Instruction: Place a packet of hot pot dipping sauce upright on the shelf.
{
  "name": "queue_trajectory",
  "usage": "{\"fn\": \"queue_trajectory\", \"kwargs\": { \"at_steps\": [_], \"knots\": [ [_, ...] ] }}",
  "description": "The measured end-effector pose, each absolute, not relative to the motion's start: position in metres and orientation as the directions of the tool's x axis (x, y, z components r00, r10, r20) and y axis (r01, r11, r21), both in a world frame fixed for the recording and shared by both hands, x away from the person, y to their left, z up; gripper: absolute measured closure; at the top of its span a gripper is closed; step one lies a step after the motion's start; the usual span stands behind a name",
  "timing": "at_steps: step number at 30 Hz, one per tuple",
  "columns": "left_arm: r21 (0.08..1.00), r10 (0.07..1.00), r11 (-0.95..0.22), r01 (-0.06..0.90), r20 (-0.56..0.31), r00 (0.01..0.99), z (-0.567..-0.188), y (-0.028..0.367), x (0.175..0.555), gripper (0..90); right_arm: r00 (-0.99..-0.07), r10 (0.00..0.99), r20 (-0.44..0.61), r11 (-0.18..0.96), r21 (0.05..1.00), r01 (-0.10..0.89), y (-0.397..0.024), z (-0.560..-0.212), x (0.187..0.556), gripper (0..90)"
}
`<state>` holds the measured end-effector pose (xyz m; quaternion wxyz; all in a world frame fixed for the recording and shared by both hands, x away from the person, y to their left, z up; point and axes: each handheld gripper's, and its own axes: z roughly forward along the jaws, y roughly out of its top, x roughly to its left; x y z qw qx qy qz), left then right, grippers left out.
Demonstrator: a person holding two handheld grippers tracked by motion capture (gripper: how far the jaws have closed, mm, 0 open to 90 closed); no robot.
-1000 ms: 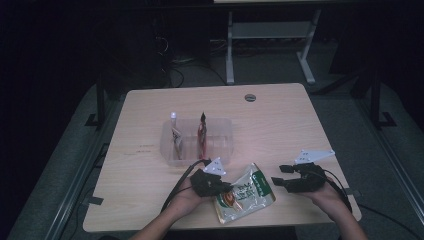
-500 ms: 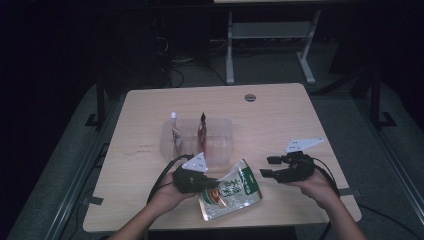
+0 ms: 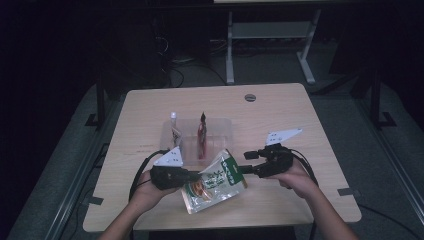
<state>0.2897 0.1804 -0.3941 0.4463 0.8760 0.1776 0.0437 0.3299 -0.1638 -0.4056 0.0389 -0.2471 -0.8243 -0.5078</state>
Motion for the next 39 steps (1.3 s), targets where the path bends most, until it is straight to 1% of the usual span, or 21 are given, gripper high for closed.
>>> {"fn": "queue_trajectory", "kwargs": {
  "at_steps": [5, 13, 16, 17, 20, 29, 34, 36, 39],
  "knots": [
    [0.815, 0.334, -0.524, 0.248, -0.071, 0.940, -0.389, 0.182, 0.287, 89.8, -0.884, 0.331, 0.330, 0.382, 0.810, 0.445, -0.157, -0.410, 0.327, 35.1],
    [0.823, 0.307, -0.522, 0.222, -0.061, 0.950, -0.385, 0.171, 0.281, 89.9, -0.893, 0.279, 0.352, 0.400, 0.803, 0.441, -0.148, -0.414, 0.322, 35.0],
    [0.818, 0.303, -0.532, 0.219, -0.058, 0.951, -0.386, 0.168, 0.282, 89.9, -0.897, 0.262, 0.356, 0.412, 0.799, 0.438, -0.144, -0.417, 0.321, 36.5],
    [0.818, 0.303, -0.532, 0.219, -0.058, 0.951, -0.386, 0.168, 0.282, 89.9, -0.897, 0.257, 0.360, 0.416, 0.797, 0.439, -0.142, -0.418, 0.321, 38.8],
    [0.813, 0.303, -0.541, 0.218, -0.053, 0.951, -0.388, 0.168, 0.284, 89.9, -0.897, 0.262, 0.355, 0.417, 0.797, 0.437, -0.141, -0.419, 0.320, 41.5],
    [0.815, 0.341, -0.529, 0.235, -0.049, 0.939, -0.392, 0.174, 0.289, 89.8, -0.896, 0.247, 0.369, 0.383, 0.812, 0.440, -0.146, -0.419, 0.319, 62.3],
    [0.826, 0.351, -0.513, 0.233, -0.045, 0.935, -0.391, 0.174, 0.290, 89.8, -0.900, 0.212, 0.382, 0.370, 0.821, 0.435, -0.146, -0.417, 0.317, 70.0],
    [0.828, 0.353, -0.510, 0.235, -0.048, 0.934, -0.392, 0.173, 0.290, 89.8, -0.904, 0.204, 0.376, 0.369, 0.826, 0.426, -0.145, -0.417, 0.316, 75.1],
    [0.833, 0.354, -0.501, 0.234, -0.049, 0.934, -0.392, 0.174, 0.291, 89.8, -0.908, 0.198, 0.369, 0.374, 0.828, 0.418, -0.145, -0.415, 0.315, 80.1]
  ]
}}
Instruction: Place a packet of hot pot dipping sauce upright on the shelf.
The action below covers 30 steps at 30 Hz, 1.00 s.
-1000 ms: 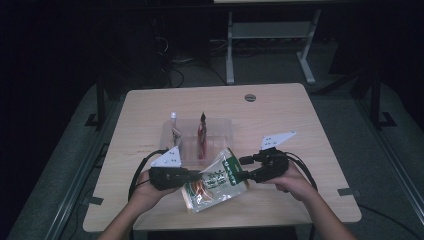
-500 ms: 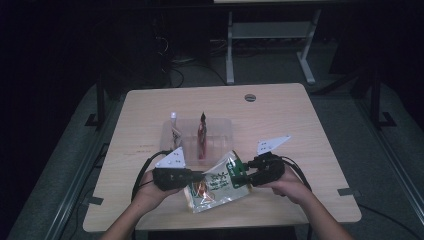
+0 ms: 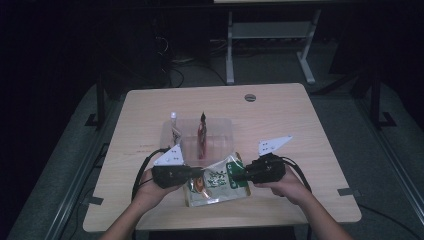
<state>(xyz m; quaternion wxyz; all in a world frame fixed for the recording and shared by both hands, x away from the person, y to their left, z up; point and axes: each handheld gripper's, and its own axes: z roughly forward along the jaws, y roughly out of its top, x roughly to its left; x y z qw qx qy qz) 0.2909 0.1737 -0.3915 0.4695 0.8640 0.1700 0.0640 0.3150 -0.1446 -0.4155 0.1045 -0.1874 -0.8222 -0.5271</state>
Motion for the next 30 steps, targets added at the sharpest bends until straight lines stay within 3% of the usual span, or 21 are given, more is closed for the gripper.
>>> {"fn": "queue_trajectory", "kwargs": {
  "at_steps": [4, 14, 23, 30],
  "knots": [
    [0.833, 0.349, -0.504, 0.228, -0.045, 0.936, -0.392, 0.174, 0.292, 89.5, -0.910, 0.192, 0.368, 0.373, 0.830, 0.414, -0.144, -0.416, 0.315, 88.0],
    [0.838, 0.374, -0.482, 0.256, -0.068, 0.925, -0.395, 0.175, 0.295, 84.5, -0.922, 0.142, 0.360, 0.346, 0.855, 0.387, -0.145, -0.411, 0.313, 89.8],
    [0.837, 0.403, -0.462, 0.293, -0.096, 0.910, -0.394, 0.174, 0.295, 54.4, -0.929, 0.112, 0.354, 0.313, 0.874, 0.371, -0.143, -0.407, 0.309, 90.0],
    [0.837, 0.438, -0.455, 0.303, -0.086, 0.895, -0.391, 0.182, 0.290, 43.3, -0.931, 0.102, 0.350, 0.256, 0.895, 0.365, -0.148, -0.398, 0.307, 90.0]
  ]
}}
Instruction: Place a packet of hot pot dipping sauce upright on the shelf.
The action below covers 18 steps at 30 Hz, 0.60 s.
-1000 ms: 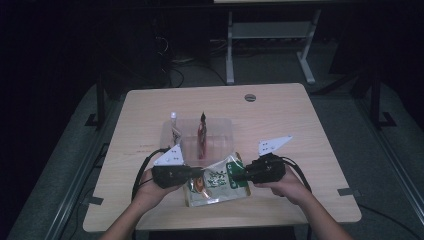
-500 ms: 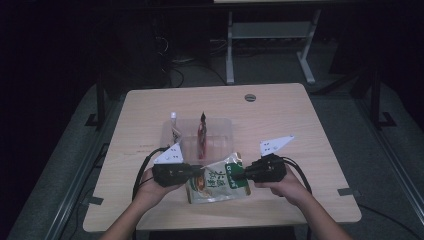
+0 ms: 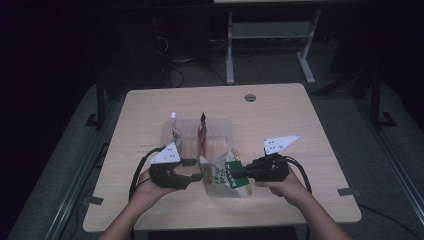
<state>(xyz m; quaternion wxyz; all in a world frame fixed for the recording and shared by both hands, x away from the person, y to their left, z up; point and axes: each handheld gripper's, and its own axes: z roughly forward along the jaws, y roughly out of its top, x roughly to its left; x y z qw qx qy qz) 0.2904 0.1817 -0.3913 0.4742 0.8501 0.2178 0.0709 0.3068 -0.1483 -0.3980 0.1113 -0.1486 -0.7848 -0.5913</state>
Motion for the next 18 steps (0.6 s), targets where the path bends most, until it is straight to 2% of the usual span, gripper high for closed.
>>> {"fn": "queue_trajectory", "kwargs": {
  "at_steps": [7, 18],
  "knots": [
    [0.831, 0.437, -0.459, 0.315, -0.098, 0.894, -0.390, 0.185, 0.288, 41.4, -0.941, 0.097, 0.323, 0.225, 0.914, 0.337, -0.149, -0.389, 0.303, 90.0],
    [0.794, 0.426, -0.502, 0.343, -0.118, 0.897, -0.396, 0.189, 0.279, 29.9, -0.956, 0.118, 0.268, 0.160, 0.945, 0.285, -0.154, -0.366, 0.309, 90.0]
  ]
}}
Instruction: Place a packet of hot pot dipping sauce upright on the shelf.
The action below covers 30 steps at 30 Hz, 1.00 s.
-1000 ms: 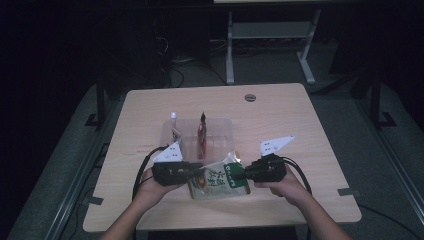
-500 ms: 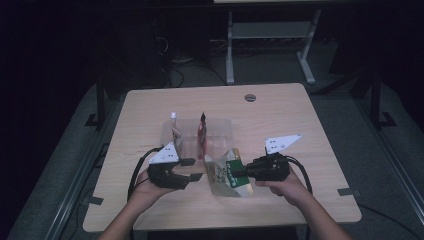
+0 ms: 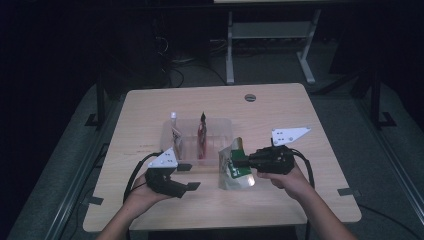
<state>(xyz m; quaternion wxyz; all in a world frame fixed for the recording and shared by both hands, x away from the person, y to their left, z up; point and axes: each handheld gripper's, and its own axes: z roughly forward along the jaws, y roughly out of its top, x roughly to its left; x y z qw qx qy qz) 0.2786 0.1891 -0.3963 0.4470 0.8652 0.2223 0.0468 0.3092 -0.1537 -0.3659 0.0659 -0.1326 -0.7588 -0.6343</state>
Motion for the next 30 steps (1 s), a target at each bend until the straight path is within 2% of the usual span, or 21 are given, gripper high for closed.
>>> {"fn": "queue_trajectory", "kwargs": {
  "at_steps": [12, 23, 30],
  "knots": [
    [0.762, 0.429, -0.536, 0.363, -0.125, 0.895, -0.412, 0.197, 0.273, 18.5, -0.960, 0.158, 0.232, 0.115, 0.961, 0.251, -0.153, -0.336, 0.337, 90.0],
    [0.737, 0.419, -0.574, 0.357, -0.110, 0.901, -0.421, 0.195, 0.274, 17.2, -0.957, 0.199, 0.213, 0.102, 0.966, 0.236, -0.154, -0.317, 0.366, 90.0],
    [0.730, 0.418, -0.580, 0.361, -0.114, 0.901, -0.423, 0.194, 0.274, 17.2, -0.942, 0.242, 0.234, 0.103, 0.959, 0.265, -0.159, -0.323, 0.385, 90.0]
  ]
}}
